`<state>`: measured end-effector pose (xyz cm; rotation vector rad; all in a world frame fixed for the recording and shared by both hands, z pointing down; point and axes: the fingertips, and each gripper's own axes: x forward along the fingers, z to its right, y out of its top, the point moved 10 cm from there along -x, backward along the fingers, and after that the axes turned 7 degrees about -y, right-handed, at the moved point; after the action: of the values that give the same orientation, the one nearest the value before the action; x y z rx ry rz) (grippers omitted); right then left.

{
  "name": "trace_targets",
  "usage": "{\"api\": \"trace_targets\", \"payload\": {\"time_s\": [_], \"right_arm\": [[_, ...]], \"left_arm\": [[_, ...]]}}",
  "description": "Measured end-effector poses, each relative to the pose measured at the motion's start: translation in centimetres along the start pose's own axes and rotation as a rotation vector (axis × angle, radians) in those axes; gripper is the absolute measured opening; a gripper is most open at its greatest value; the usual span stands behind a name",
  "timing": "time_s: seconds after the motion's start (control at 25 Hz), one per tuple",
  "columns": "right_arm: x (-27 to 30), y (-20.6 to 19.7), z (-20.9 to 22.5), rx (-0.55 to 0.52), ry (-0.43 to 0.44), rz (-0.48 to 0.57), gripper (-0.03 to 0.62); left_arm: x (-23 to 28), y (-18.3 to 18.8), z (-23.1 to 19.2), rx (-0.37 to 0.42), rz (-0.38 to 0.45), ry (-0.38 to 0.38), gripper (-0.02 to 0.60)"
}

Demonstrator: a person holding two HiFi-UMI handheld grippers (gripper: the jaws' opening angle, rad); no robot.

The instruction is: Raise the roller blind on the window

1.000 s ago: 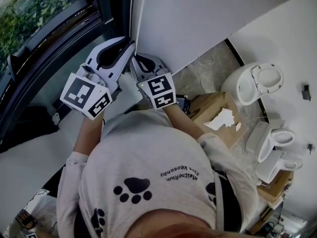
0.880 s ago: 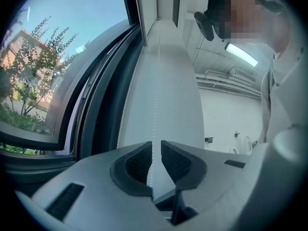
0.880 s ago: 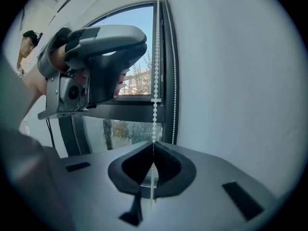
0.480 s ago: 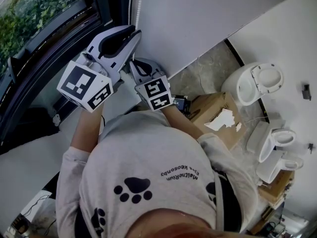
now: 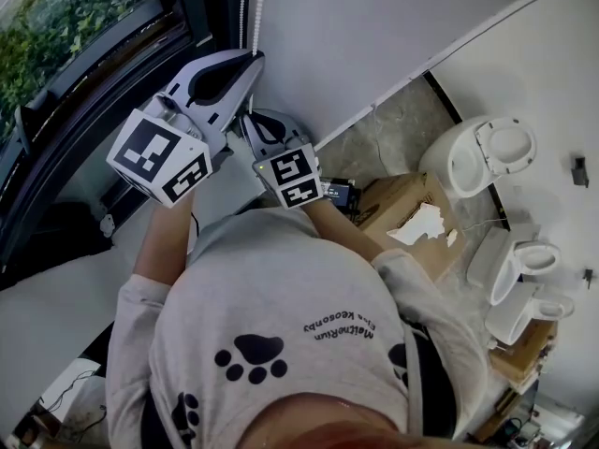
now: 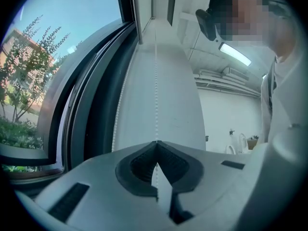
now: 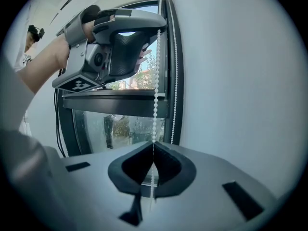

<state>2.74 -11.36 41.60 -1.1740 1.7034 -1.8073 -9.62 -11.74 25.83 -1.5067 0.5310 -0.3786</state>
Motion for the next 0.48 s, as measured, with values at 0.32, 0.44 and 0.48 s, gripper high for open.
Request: {"api": "trace_targets", "payload": {"time_s": [0.32,0.44,0.48], "right_arm": [[0.4,-2.7,-0.5,0.006,0.006,-0.051,0.009],[0.5,-3.3,-0.7,0.009,0.011,-0.070,0.009],[0.6,-3.5,-0.7,0.012,0.013,-0.077,0.009]], "left_arm": [[-0.5,-2.9,-0.1,-0.062,-0.018,0.018,0.009],[-0.8,-3.7,0.0,-0.079,-0.020,0.025,0.009],[-0.8,-3.9,0.1,-0.084,-0.022,0.027,0.009]]}}
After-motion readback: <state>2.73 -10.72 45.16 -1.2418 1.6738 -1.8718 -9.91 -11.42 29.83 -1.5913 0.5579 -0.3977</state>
